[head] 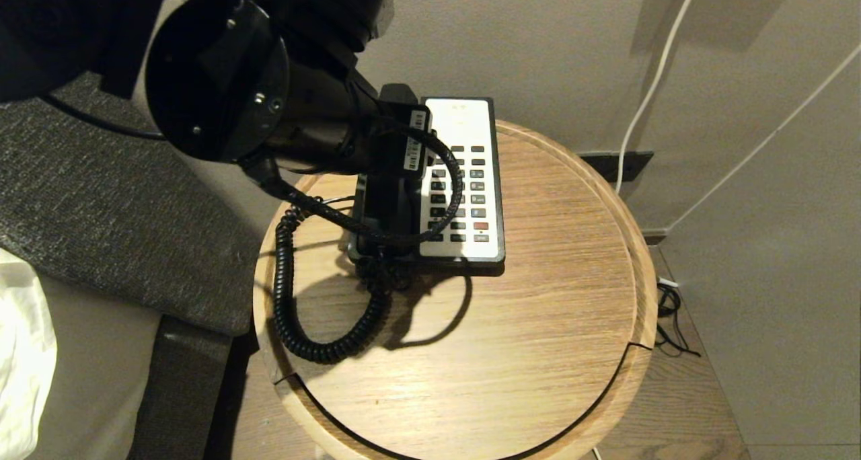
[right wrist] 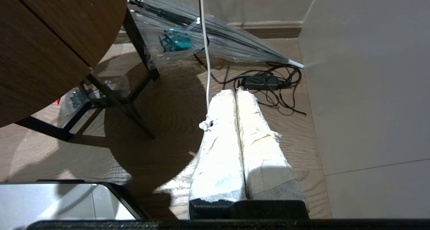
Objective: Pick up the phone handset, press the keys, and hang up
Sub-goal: Pick up the desk phone handset
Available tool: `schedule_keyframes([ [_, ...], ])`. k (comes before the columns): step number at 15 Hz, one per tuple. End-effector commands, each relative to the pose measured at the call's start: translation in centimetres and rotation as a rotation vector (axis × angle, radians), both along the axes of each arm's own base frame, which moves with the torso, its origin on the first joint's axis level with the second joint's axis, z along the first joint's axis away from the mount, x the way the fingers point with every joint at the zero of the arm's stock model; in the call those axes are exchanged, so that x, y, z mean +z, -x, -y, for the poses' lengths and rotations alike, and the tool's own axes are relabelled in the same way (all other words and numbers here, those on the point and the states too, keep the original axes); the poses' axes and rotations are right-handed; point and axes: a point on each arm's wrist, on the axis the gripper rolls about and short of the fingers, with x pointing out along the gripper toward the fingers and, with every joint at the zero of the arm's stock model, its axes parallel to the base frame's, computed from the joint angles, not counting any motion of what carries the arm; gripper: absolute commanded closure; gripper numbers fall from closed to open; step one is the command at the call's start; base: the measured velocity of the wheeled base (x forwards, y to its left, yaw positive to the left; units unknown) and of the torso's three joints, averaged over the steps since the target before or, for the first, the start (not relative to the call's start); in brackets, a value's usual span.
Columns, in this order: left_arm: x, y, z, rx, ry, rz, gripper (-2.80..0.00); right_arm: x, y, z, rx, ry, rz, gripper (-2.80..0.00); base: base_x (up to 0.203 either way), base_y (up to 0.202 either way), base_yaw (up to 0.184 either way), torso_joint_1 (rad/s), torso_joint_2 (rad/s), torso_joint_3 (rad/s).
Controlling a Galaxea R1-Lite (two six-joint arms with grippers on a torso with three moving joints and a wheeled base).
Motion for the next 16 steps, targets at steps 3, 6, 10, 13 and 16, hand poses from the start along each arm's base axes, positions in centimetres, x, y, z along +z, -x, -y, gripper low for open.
schedule_keyframes([
  [3, -0.6, -1.4, -0.5, 0.055, -0.021, -0.009, -2.8, 0.0, 0.0, 0.0, 0.0, 0.001, 0.0, 0.0, 0.0, 0.0, 0.0, 0.0, 0.0, 0.0],
  [6, -0.7, -2.0, -0.4, 0.062, -0.001, -0.001, -2.8, 0.0, 0.0, 0.0, 0.0, 0.001, 0.0, 0.0, 0.0, 0.0, 0.0, 0.0, 0.0, 0.0],
  [10, -1.0, -2.5, 0.0, 0.064, 0.021, -0.005, -2.8, 0.0, 0.0, 0.0, 0.0, 0.0, 0.0, 0.0, 0.0, 0.0, 0.0, 0.0, 0.0, 0.0],
  [13, -1.2, -2.6, 0.2, 0.064, 0.019, -0.008, -2.8, 0.0, 0.0, 0.0, 0.0, 0.001, 0.0, 0.0, 0.0, 0.0, 0.0, 0.0, 0.0, 0.0],
  [16, -1.3, -2.7, 0.2, 0.062, 0.021, -0.012, 0.0, 0.0, 0.0, 0.0, 0.0, 0.001, 0.0, 0.0, 0.0, 0.0, 0.0, 0.0, 0.0, 0.0],
])
